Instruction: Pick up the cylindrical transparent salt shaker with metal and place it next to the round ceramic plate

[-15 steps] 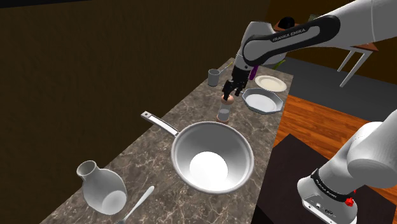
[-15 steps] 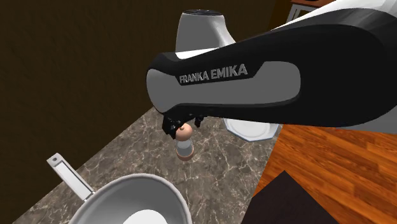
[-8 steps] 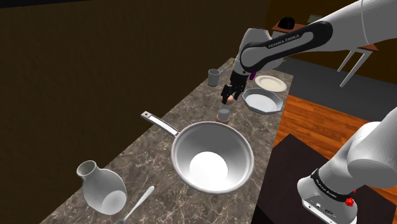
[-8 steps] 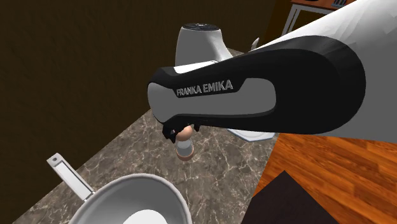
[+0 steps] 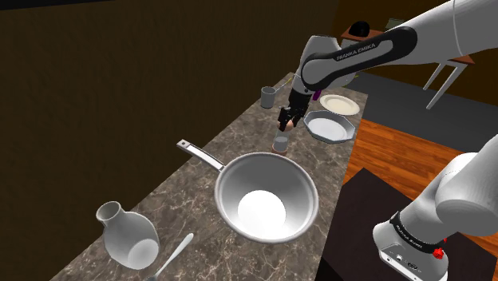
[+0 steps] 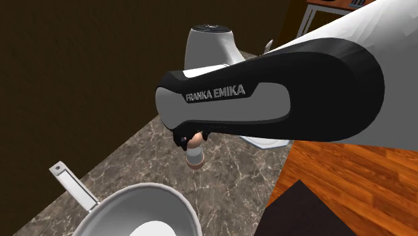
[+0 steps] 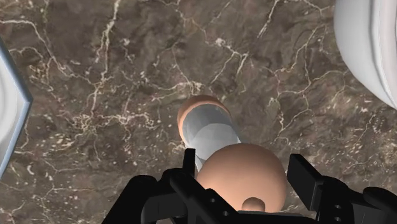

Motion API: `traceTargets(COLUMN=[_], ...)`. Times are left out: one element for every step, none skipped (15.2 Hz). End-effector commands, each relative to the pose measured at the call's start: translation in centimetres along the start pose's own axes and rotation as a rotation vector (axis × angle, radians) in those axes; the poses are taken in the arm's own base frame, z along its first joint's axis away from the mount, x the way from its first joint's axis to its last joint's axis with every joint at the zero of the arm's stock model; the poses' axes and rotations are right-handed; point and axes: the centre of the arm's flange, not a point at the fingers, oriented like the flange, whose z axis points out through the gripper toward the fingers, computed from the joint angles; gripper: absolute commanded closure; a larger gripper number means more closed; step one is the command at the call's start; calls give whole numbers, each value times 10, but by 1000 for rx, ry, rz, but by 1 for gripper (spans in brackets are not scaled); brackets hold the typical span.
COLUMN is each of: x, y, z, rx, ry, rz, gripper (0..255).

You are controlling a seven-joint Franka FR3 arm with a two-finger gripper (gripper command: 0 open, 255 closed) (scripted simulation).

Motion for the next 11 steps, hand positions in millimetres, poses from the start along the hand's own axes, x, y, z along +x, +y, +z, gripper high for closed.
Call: traceTargets(x=[0,0,0,0,0,0,0,0,0,1,1], y=[0,0,0,0,0,0,-1,-2,-2,-3,-4], z=[0,0,0,0,0,0,-5,-10,-15,-21,-26], rx=[0,0,0,0,0,0,0,0,0,0,0], ry=[0,0,0,0,0,0,0,0,0,0,0], rz=[0,0,0,0,0,0,0,0,0,0,0], gripper=[255,255,255,255,255,255,255,255,255,255,255])
